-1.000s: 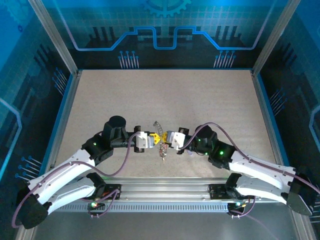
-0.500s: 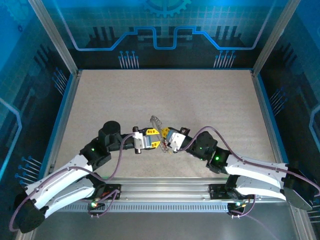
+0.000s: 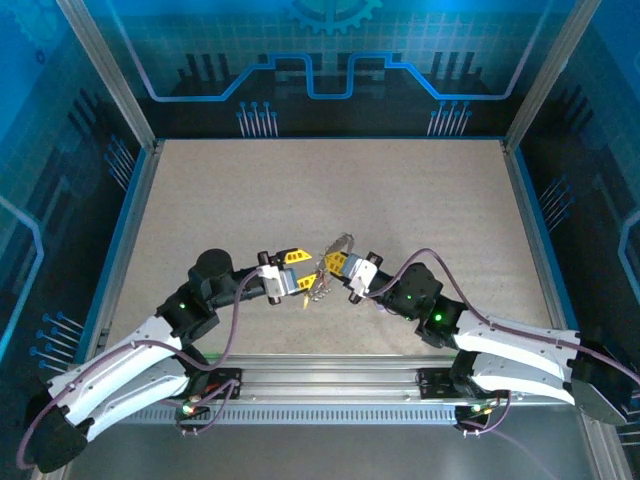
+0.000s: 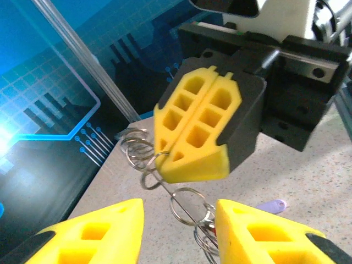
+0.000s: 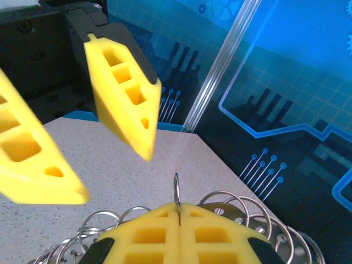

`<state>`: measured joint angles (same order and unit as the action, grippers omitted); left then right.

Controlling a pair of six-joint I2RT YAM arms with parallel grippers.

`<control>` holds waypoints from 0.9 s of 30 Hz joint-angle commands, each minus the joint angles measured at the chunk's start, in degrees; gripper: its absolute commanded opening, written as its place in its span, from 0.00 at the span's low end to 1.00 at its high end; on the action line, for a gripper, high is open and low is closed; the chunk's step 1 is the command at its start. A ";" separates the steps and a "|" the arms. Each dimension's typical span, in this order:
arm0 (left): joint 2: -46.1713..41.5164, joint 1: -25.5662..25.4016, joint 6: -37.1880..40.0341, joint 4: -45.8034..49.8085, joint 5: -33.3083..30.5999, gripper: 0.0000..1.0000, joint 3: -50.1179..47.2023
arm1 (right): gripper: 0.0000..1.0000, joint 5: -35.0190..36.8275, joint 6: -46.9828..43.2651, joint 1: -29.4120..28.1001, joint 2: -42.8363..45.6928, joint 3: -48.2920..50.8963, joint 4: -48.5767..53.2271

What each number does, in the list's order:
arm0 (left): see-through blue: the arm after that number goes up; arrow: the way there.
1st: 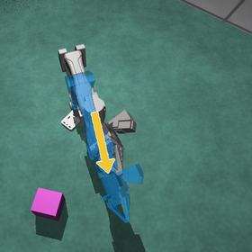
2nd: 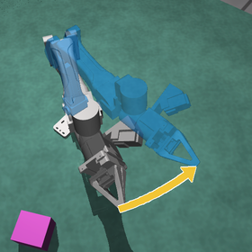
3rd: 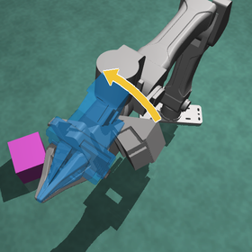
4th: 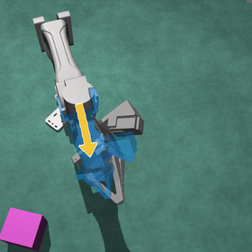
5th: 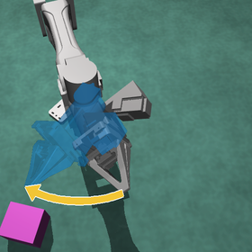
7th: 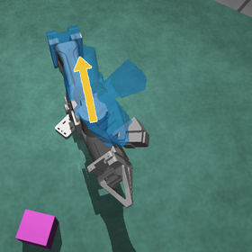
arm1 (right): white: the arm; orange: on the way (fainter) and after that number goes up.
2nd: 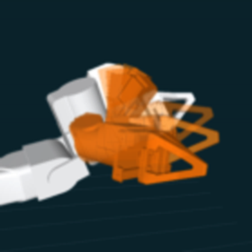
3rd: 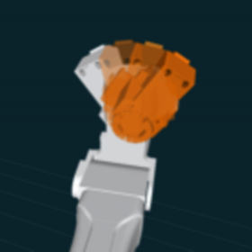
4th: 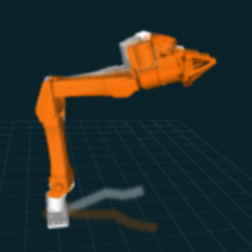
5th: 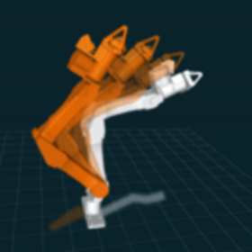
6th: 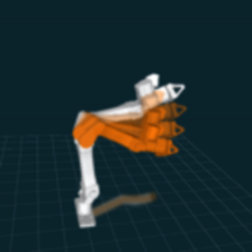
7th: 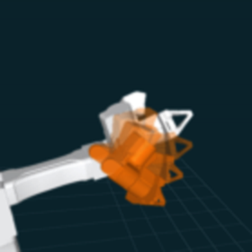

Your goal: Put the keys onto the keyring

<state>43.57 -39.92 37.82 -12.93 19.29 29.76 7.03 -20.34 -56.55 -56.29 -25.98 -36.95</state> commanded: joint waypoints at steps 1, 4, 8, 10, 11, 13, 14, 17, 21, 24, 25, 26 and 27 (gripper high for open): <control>0.65 -0.38 0.32 -3.98 -2.74 0.39 -0.75 | 0.00 -1.99 3.08 0.57 1.36 0.22 -4.23; 1.46 -0.34 -0.52 -5.08 -2.33 0.34 -0.58 | 0.00 -3.41 3.76 0.57 1.36 0.40 -4.27; 2.21 -0.35 -1.31 -5.14 -1.80 0.26 0.12 | 0.00 -4.14 4.57 0.57 1.32 0.41 -4.45; 2.64 -0.33 -1.92 -5.17 -1.71 0.22 0.43 | 0.00 -4.38 5.04 0.58 1.27 0.27 -4.36; 2.89 -0.36 -2.29 -5.21 -1.69 0.22 0.56 | 0.00 -4.18 5.49 0.57 1.16 0.30 -4.49; 3.47 -0.37 -3.13 -5.27 -1.67 0.21 0.98 | 0.00 -3.83 6.45 0.61 0.96 0.30 -4.87; 3.85 -0.42 -3.66 -5.27 -1.62 0.21 1.17 | 0.00 -3.54 6.85 0.49 0.78 0.26 -5.21; 4.55 -0.41 -5.07 -5.33 -1.98 0.19 1.75 | 0.00 -3.00 7.16 0.18 0.30 -0.03 -5.57; 5.16 -0.36 -6.83 -6.17 -3.75 0.19 2.21 | 0.00 -2.90 7.35 -0.23 -0.21 -0.21 -5.76; 5.25 -0.40 -7.67 -5.97 -4.78 0.20 2.77 | 0.00 -2.85 7.34 -0.48 -0.61 -0.04 -6.01; 5.15 -0.34 -7.79 -5.82 -4.82 0.20 2.88 | 0.00 -2.81 7.33 -0.49 -0.66 -0.01 -6.11; 5.06 -0.34 -7.76 -5.75 -4.76 0.20 2.96 | 0.00 -2.90 7.26 -0.48 -0.75 0.05 -6.20; 4.92 -0.35 -7.81 -5.51 -4.49 0.20 3.05 | 0.00 -2.92 7.16 -0.57 -0.84 0.05 -6.21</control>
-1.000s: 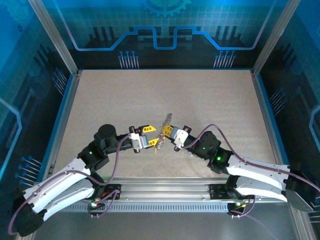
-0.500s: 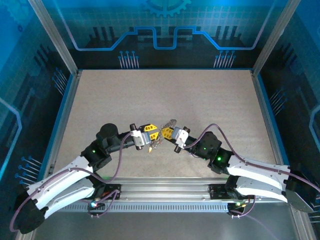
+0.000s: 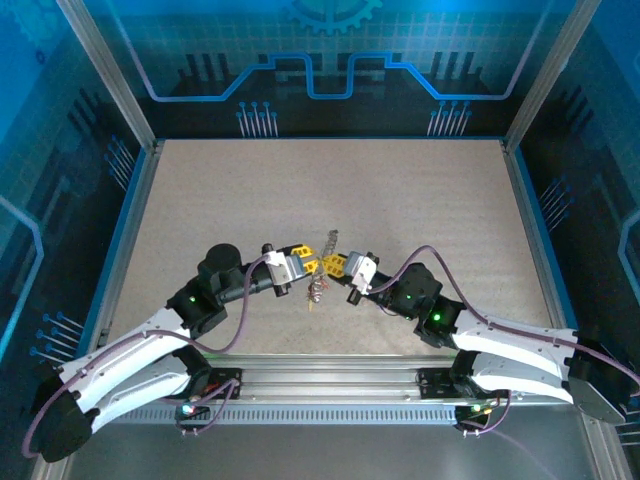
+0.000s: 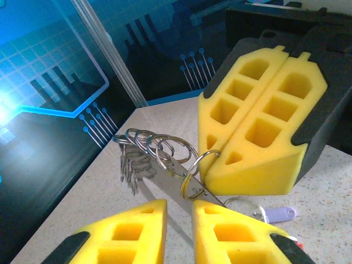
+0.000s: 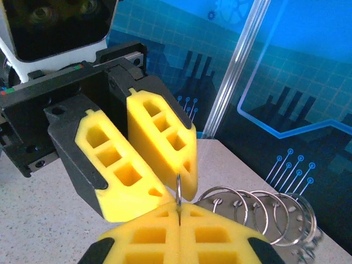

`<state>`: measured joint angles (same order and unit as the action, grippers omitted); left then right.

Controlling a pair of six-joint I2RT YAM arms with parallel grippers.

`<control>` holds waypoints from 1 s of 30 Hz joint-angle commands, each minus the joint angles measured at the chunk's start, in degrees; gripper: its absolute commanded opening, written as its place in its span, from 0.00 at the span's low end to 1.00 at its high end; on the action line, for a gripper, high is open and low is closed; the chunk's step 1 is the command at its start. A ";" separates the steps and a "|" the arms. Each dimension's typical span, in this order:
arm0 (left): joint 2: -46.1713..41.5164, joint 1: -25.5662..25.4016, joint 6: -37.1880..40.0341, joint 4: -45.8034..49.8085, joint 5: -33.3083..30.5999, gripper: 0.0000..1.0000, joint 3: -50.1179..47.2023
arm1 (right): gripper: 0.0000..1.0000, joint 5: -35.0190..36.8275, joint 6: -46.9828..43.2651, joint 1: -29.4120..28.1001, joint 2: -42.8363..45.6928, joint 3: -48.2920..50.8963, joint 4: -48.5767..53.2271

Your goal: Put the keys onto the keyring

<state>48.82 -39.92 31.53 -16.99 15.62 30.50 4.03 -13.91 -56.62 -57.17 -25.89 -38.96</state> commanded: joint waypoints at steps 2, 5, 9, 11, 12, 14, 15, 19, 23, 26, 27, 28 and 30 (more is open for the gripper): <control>-0.68 -0.38 -1.23 -0.79 -0.35 0.21 2.54 | 0.00 0.07 0.67 -0.46 -0.08 0.05 -4.36; -1.00 -0.33 -1.29 0.04 0.41 0.21 2.81 | 0.00 -0.04 0.63 -0.51 -0.12 0.05 -4.61; -0.60 -0.36 -1.63 1.36 0.45 0.21 3.51 | 0.00 -0.52 0.67 -0.55 -0.31 -0.04 -4.85; -0.32 -0.34 -1.91 1.09 1.00 0.20 3.61 | 0.00 -0.45 0.66 -0.59 -0.46 -0.04 -4.90; -0.31 -0.35 -1.91 1.00 1.47 0.20 3.64 | 0.00 -0.37 0.65 -0.60 -0.49 -0.02 -4.98; -0.23 -0.35 -1.90 1.00 2.02 0.21 3.75 | 0.00 -0.34 0.51 -0.57 -0.49 0.06 -4.99; -0.23 -0.39 -1.76 1.08 2.50 0.21 3.84 | 0.00 -0.34 0.38 -0.58 -0.40 0.07 -4.99; -0.15 -0.33 -1.20 3.06 4.43 0.21 4.73 | 0.00 -0.26 -0.02 -0.60 -0.23 0.20 -4.72; -0.19 -0.41 -1.56 4.57 5.13 0.23 5.36 | 0.00 -0.17 -0.12 -0.59 -0.05 0.32 -4.72; -0.38 -0.41 -1.60 4.53 4.62 0.23 5.27 | 0.00 -0.17 -0.11 -0.57 -0.01 0.40 -4.64; -0.40 -0.33 -1.54 4.53 4.45 0.22 5.27 | 0.00 -0.17 -0.11 -0.60 0.05 0.48 -4.63; -0.32 -0.34 -1.54 4.67 4.24 0.21 5.33 | 0.00 -0.17 -0.13 -0.60 0.12 0.48 -4.56; -0.27 -0.37 -1.56 4.69 3.69 0.19 5.36 | 0.00 -0.28 -0.09 -0.59 0.30 0.49 -4.46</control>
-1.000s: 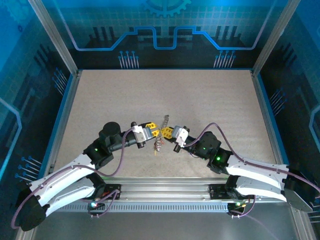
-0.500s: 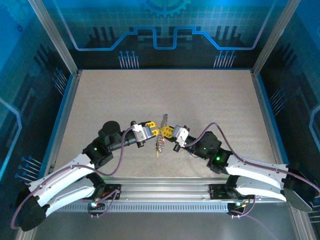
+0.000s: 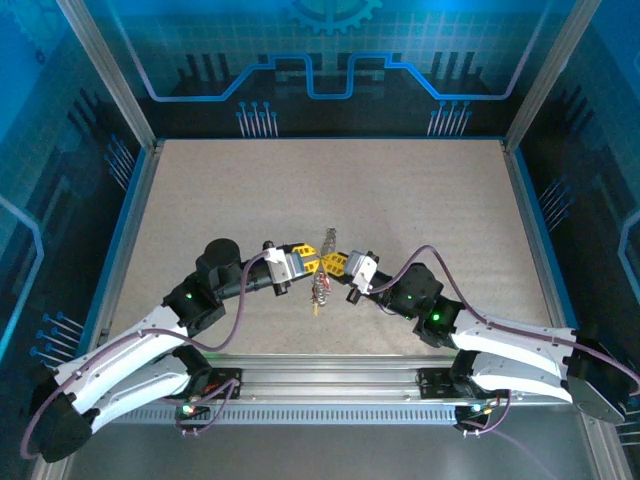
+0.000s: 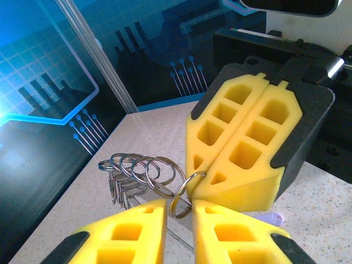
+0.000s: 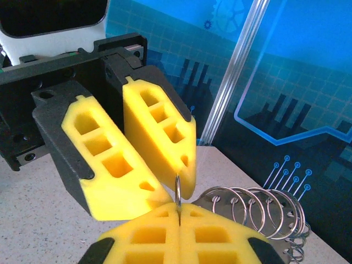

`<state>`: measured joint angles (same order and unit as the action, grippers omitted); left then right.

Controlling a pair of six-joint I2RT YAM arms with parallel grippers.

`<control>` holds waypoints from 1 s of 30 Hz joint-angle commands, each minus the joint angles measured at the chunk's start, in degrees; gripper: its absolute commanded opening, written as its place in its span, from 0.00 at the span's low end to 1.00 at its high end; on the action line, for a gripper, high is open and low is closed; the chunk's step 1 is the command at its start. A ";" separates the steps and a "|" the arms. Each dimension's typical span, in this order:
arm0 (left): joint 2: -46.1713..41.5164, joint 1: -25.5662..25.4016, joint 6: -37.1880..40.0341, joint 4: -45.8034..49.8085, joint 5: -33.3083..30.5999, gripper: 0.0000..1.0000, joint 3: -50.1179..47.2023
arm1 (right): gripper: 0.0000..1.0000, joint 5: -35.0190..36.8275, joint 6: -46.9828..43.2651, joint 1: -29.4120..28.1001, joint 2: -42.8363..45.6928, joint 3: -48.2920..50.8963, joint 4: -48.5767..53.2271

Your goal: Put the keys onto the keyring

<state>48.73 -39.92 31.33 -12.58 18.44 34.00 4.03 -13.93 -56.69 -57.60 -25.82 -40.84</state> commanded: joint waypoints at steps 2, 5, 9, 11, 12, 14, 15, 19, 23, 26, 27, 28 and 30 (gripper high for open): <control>0.20 -0.34 -1.70 -0.04 0.32 0.16 1.82 | 0.00 -0.18 0.01 -0.52 0.83 0.42 -2.48; 0.72 -0.40 -2.95 -1.50 -0.48 0.11 1.52 | 0.00 0.14 0.26 -0.61 0.89 0.42 -2.42; 1.48 -0.36 -4.74 -4.06 -1.75 0.09 0.98 | 0.00 1.60 0.47 -1.12 0.82 0.29 -2.62; 1.87 -0.38 -5.82 -4.91 -2.55 0.10 0.90 | 0.00 2.91 0.72 -1.49 0.66 0.20 -2.80; 2.07 -0.40 -6.20 -5.13 -2.74 0.10 0.89 | 0.00 3.34 0.87 -1.75 0.52 0.15 -2.92; 2.58 -0.36 -7.14 -5.72 -3.27 0.09 0.98 | 0.00 4.60 1.44 -2.26 -0.02 -0.21 -3.17; 2.81 -0.40 -7.43 -5.92 -3.52 0.09 0.98 | 0.00 5.05 1.73 -2.58 -0.29 -0.32 -3.27; 3.02 -0.42 -7.15 -5.72 -4.39 0.00 1.09 | 0.00 6.13 3.20 -3.50 -1.75 -0.76 -4.55; 2.04 -0.39 -4.80 -2.84 -4.44 0.00 1.61 | 0.00 5.75 2.26 -3.26 -1.82 -0.50 -4.20; 1.42 -0.49 -2.53 1.82 -4.46 0.00 3.01 | 0.01 2.79 1.22 -2.19 -0.86 -0.63 -0.91; 1.19 -0.50 -1.81 3.43 -4.33 0.00 3.53 | 0.03 2.35 1.11 -1.81 -0.55 -0.81 0.24; 1.07 -0.45 -0.96 5.00 -4.05 0.00 4.06 | 0.05 2.03 0.95 -1.53 -0.20 -0.95 1.57; 0.84 -0.43 0.76 7.95 -3.60 0.00 5.03 | 0.08 1.02 -0.07 -0.87 0.44 -1.18 3.62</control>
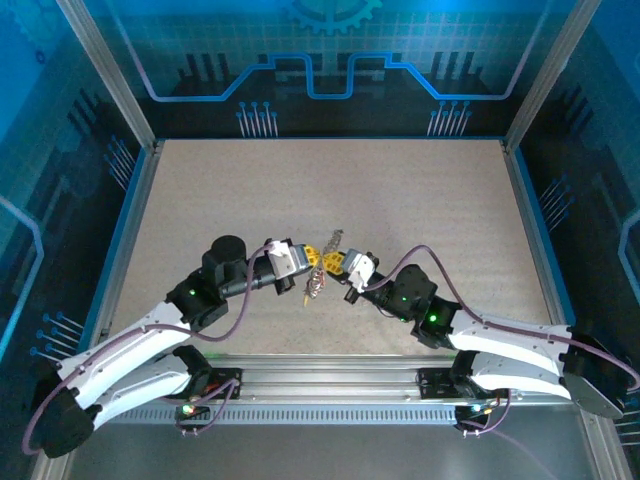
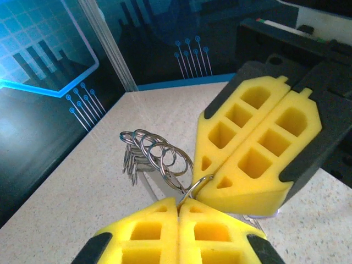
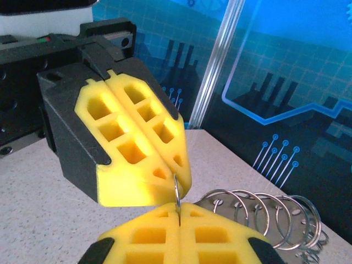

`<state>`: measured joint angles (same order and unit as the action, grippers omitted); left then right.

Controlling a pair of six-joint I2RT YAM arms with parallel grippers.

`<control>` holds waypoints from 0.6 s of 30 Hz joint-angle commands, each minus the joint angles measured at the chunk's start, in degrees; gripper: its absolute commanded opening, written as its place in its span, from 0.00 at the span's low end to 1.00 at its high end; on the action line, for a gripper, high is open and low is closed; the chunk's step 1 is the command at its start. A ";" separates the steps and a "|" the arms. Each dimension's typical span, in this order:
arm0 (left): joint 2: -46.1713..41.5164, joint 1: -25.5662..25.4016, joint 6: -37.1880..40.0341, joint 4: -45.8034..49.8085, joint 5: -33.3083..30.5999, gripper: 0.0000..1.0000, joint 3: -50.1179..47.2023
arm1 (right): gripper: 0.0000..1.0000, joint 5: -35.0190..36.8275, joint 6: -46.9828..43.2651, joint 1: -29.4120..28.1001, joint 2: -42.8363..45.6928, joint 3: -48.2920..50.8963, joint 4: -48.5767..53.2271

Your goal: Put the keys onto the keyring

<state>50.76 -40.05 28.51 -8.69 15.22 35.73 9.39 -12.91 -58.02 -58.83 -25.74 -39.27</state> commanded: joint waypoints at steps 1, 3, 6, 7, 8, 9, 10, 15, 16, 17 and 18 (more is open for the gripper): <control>-1.32 -0.25 4.41 5.57 -0.26 0.00 3.83 | 0.08 -4.62 -1.60 0.75 1.86 -1.69 3.68; -1.25 -0.32 5.76 8.25 -0.28 0.00 4.94 | 0.09 -5.06 -2.18 1.44 1.79 -2.67 6.50; -1.06 -0.31 7.06 11.10 -0.04 0.00 6.31 | 0.09 -5.86 -1.71 2.21 1.30 -3.22 7.84; -0.92 -0.32 7.30 11.79 0.05 0.00 6.73 | 0.10 -5.98 -1.48 2.22 0.94 -3.48 8.12; -0.74 -0.32 7.44 12.37 0.32 0.00 7.04 | 0.10 -5.97 -1.09 2.22 0.53 -3.70 8.20; -0.65 -0.33 7.64 12.81 0.49 0.00 7.24 | 0.11 -5.96 -0.78 2.28 0.16 -3.87 8.15; -0.45 -0.29 7.68 13.18 0.77 0.00 7.54 | 0.11 -5.97 -0.51 2.25 -0.28 -4.05 8.10; 0.37 -0.43 8.86 15.20 1.67 0.00 8.80 | 0.12 -6.98 -0.93 2.21 -2.36 -6.25 10.86; 0.64 -0.49 9.43 16.23 1.57 0.00 9.30 | 0.12 -7.23 -1.10 2.23 -2.67 -6.72 11.69; 0.96 -0.60 10.15 17.31 1.48 0.00 9.89 | 0.12 -7.47 -1.26 2.22 -2.93 -7.08 12.37; 1.21 -0.77 10.64 18.09 1.19 0.00 10.32 | 0.12 -7.82 -1.39 2.21 -3.11 -7.36 12.76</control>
<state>51.68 -40.25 36.71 8.23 14.66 42.57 3.42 -13.96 -56.18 -61.17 -30.55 -29.04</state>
